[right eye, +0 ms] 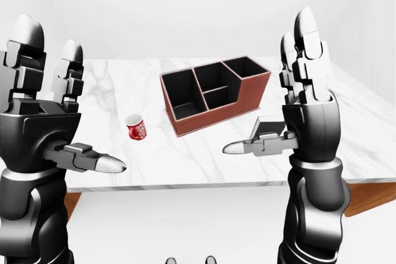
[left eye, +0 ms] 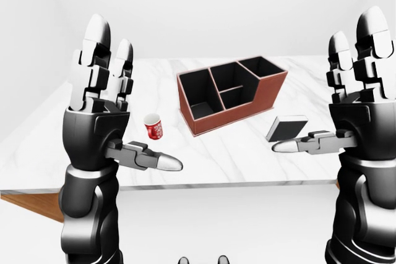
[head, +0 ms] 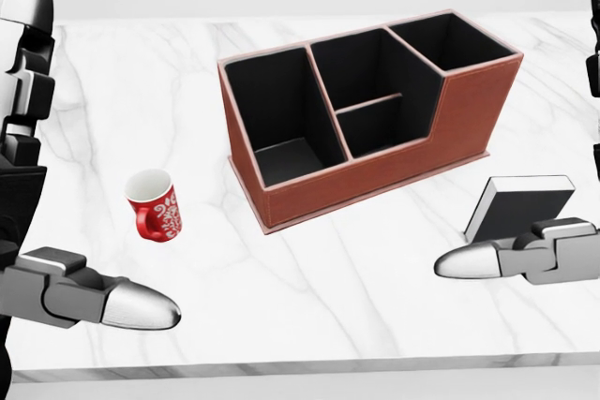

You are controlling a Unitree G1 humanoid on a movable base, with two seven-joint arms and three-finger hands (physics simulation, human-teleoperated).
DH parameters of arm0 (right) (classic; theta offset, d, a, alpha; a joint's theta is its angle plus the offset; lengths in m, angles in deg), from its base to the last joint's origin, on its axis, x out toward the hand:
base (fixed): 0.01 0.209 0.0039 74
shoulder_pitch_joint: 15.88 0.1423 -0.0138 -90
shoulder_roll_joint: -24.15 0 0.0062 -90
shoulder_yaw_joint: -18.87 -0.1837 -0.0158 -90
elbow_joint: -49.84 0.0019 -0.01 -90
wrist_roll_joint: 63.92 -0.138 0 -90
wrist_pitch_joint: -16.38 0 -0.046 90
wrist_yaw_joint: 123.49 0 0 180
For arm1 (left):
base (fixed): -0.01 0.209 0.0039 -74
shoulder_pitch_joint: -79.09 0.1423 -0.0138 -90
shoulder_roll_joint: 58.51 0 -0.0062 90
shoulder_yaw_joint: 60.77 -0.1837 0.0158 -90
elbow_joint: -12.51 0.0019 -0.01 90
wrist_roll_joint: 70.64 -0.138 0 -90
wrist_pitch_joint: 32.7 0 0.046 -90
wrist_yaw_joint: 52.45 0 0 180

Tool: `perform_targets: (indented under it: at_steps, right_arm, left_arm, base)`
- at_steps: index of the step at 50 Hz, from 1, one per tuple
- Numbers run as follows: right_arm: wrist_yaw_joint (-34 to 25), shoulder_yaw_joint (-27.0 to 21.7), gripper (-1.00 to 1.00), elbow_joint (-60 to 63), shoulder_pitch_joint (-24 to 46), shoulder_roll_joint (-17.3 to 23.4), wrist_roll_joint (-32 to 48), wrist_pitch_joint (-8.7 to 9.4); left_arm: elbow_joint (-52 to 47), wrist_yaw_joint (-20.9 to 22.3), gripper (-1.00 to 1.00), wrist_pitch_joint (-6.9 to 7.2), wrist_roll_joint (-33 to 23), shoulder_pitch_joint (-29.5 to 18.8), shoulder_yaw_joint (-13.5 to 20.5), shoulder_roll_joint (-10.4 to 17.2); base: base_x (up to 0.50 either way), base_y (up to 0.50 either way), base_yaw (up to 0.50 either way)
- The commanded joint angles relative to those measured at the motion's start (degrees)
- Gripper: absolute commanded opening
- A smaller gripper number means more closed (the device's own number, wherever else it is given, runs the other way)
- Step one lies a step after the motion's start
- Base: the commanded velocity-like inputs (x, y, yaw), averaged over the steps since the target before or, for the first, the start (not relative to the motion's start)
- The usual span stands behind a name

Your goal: Pick up the book and place it in the left compartment of the caddy.

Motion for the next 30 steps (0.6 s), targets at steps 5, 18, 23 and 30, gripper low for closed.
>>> perform_targets:
  at_steps: [5,18,23,30]
  right_arm:
    - [-0.3,-0.3,1.00,0.7,-0.5,-0.2,-0.4,0.00]
    - [-0.6,-0.3,1.00,1.1,-0.8,-0.2,-0.4,0.00]
    - [-0.4,0.3,1.00,0.7,-0.8,-0.5,-0.1,0.00]
    - [-0.3,0.7,1.00,0.6,-0.8,-0.6,0.2,0.00]
  left_arm:
    - [0.1,0.6,1.00,0.00,-0.5,0.5,-0.1,-0.1]
    - [-0.3,0.7,1.00,0.00,-0.5,0.8,0.1,-0.3]
    - [-0.1,0.7,1.00,0.00,-0.5,0.8,0.1,-0.3]
    - [-0.1,0.8,1.00,0.00,-0.5,1.0,0.2,-0.3]
  base:
    - [0.26,0.00,0.00]
    - [0.26,0.00,0.00]
    - [0.26,0.00,0.00]
    - [0.26,0.00,0.00]
